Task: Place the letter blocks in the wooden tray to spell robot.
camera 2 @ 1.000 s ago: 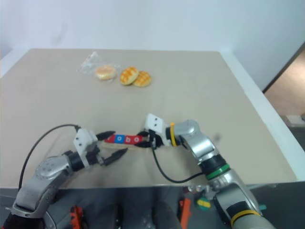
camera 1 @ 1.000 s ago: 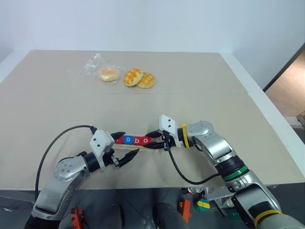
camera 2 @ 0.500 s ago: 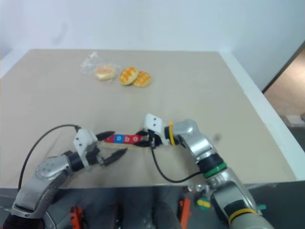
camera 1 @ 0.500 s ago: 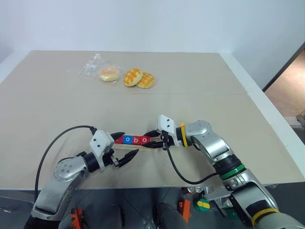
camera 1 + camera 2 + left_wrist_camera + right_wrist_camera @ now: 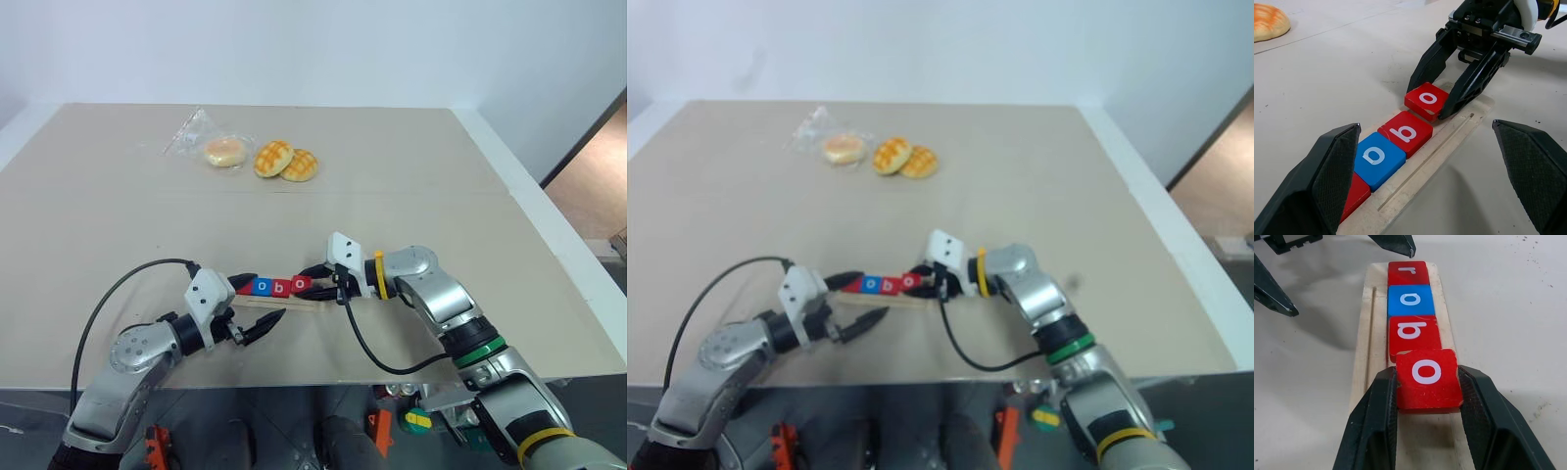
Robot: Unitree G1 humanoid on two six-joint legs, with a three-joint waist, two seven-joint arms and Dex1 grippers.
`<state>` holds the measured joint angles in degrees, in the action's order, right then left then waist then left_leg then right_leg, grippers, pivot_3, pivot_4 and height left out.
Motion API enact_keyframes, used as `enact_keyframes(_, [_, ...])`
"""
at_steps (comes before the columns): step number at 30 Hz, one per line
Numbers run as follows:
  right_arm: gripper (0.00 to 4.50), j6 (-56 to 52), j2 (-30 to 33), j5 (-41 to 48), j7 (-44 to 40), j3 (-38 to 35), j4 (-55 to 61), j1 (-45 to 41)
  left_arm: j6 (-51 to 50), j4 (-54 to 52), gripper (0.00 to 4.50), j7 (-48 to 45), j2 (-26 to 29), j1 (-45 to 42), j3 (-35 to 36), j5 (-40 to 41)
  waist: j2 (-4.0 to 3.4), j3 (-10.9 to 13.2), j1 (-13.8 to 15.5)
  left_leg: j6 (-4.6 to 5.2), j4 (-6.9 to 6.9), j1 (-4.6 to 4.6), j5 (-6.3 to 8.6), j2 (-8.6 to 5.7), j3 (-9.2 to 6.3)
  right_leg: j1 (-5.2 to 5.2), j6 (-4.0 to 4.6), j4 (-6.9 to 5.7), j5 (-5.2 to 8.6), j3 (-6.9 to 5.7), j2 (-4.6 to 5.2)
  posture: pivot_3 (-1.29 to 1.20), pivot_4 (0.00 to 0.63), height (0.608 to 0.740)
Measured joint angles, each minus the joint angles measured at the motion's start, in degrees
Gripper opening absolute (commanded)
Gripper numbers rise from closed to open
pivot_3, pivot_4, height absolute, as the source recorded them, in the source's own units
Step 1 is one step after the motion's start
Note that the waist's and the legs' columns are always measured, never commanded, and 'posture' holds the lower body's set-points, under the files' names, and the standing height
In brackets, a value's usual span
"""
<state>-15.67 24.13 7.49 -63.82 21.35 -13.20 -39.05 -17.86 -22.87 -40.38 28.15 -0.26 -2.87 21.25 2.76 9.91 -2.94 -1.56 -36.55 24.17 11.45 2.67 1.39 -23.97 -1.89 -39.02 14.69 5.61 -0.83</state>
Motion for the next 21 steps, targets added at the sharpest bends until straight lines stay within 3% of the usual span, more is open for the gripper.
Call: enact_keyframes(21, [1.21,0.0,-0.7,-1.0,-0.2,0.1,0.3,0.5,0.0,0.0,4.50,-0.1,-0.2,0.0,0.0,-0.9,0.00,0.0,0.0,0.00,0.00,0.01,0.00,0.00,0.01,0.00,0.17,0.00,-0.10,-0.01,0.00,0.00,0.150,0.740])
